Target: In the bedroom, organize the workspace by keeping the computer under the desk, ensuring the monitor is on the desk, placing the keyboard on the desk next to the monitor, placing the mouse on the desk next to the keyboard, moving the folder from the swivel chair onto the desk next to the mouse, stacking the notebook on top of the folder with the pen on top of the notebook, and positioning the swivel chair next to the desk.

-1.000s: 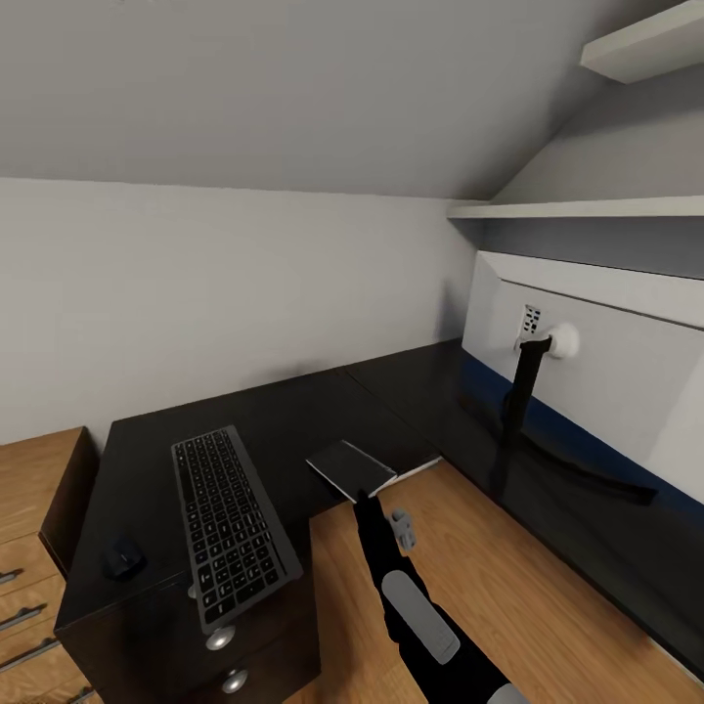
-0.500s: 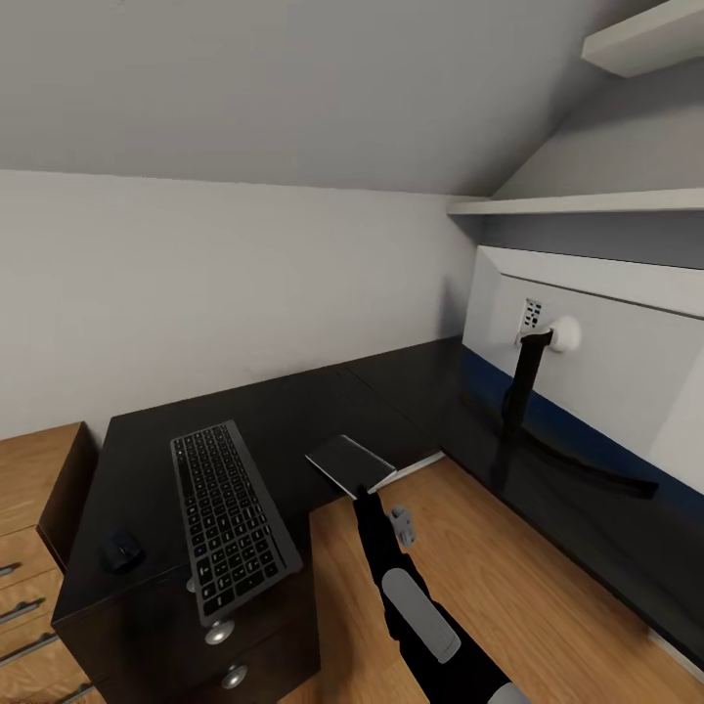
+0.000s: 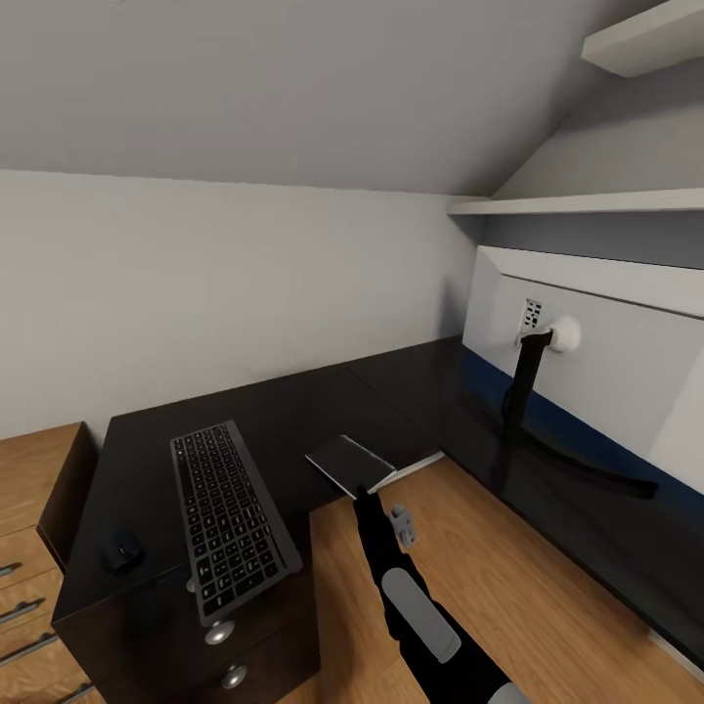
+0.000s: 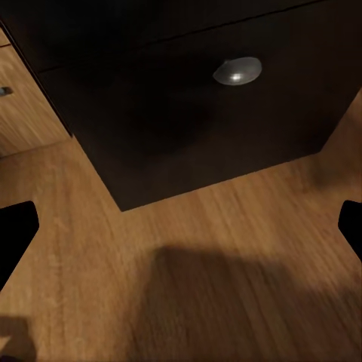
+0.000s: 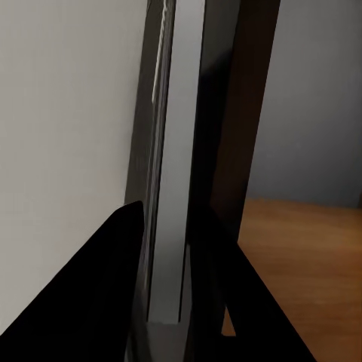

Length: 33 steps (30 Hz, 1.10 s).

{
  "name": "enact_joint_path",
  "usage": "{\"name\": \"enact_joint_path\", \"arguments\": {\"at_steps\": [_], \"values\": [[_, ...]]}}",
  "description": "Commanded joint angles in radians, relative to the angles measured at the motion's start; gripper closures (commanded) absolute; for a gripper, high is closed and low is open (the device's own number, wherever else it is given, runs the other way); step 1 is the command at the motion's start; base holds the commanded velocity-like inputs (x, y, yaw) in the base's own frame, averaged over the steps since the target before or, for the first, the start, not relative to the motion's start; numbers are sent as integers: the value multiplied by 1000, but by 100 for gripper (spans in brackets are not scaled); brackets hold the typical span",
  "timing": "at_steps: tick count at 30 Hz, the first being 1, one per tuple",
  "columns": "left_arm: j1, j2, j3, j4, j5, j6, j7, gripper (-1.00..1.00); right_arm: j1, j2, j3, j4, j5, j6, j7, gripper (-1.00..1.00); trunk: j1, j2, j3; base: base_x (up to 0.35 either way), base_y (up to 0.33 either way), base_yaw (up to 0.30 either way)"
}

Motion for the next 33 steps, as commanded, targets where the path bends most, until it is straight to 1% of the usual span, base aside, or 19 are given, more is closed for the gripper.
{"name": "enact_joint_path", "arguments": {"at_steps": [1,10,13,17,19,33], "values": [[0,2,-8,-1,10,-2,7,-100,-1,-1,4,17,-25,-8,-4,100,0,0,-1,0,0,0],[0,3,-7,-1,10,-2,7,-100,-1,-1,6,17,-26,2,-4,100,0,0,-1,0,0,0],[0,2,-7,-1,10,-2,7,-100,-1,0,6,17,-26,23,-4,100,0,0,-1,0,0,0],[0,2,-8,0,10,-2,7,-100,-1,1,6,16,-26,78,-2,100,0,0,-1,0,0,0],[0,2,-8,1,10,-2,7,-100,-1,1,6,15,-26,84,-1,100,0,0,-1,0,0,0],[0,2,-9,1,10,-4,6,-100,-1,5,6,15,-27,90,0,100,0,0,-1,0,0,0]]}}
